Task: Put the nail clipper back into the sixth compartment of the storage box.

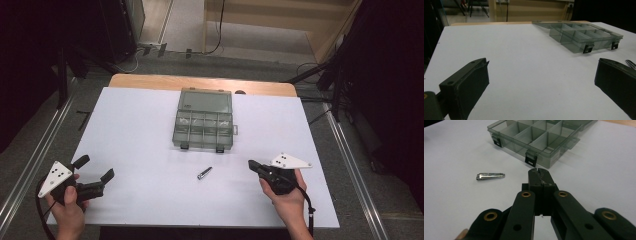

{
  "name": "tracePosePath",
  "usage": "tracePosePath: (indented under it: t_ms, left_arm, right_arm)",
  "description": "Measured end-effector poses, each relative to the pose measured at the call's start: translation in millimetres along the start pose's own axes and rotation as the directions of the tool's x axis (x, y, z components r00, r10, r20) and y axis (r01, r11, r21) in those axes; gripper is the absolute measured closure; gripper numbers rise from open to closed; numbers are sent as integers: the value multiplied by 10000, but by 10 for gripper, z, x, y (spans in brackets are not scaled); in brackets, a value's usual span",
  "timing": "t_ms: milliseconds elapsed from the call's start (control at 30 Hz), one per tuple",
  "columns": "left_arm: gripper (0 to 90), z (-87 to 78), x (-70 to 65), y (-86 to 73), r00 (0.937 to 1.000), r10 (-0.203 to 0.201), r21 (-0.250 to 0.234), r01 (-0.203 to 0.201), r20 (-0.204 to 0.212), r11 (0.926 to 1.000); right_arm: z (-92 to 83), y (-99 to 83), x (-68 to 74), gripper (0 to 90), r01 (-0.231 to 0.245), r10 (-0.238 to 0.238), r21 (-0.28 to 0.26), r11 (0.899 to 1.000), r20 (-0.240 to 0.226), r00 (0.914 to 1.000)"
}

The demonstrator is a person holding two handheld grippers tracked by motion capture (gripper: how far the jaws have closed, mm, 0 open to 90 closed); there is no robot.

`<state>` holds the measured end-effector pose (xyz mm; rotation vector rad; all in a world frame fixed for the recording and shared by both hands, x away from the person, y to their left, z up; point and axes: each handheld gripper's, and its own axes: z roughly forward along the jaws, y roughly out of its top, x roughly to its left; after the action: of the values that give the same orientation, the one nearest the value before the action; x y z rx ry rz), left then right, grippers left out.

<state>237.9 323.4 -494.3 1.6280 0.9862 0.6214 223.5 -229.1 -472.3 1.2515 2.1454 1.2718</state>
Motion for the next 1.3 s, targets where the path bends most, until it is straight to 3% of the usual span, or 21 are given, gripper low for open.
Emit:
tracePosePath:
  t_ms: [467,700,1067,1300]
  left_arm:
    - [0,8,-6,-1,10000,73,35,-74,43,10000]
    - [0,0,-8,0,9999,112,-3,-112,14,9999]
    - [0,0,-10,0,9999,159,-5,-159,27,9999]
    - [0,1,-18,0,9997,223,14,-223,30,9998]
  right_arm:
    - [407,119,250,900,401,-359,794,9960,-532,9979]
    - [661,114,390,900,639,-545,1392,9882,-704,9960]
    - [887,101,481,900,660,-496,1916,9793,-893,9948]
    - [998,96,499,900,509,-359,2142,9755,-733,9967]
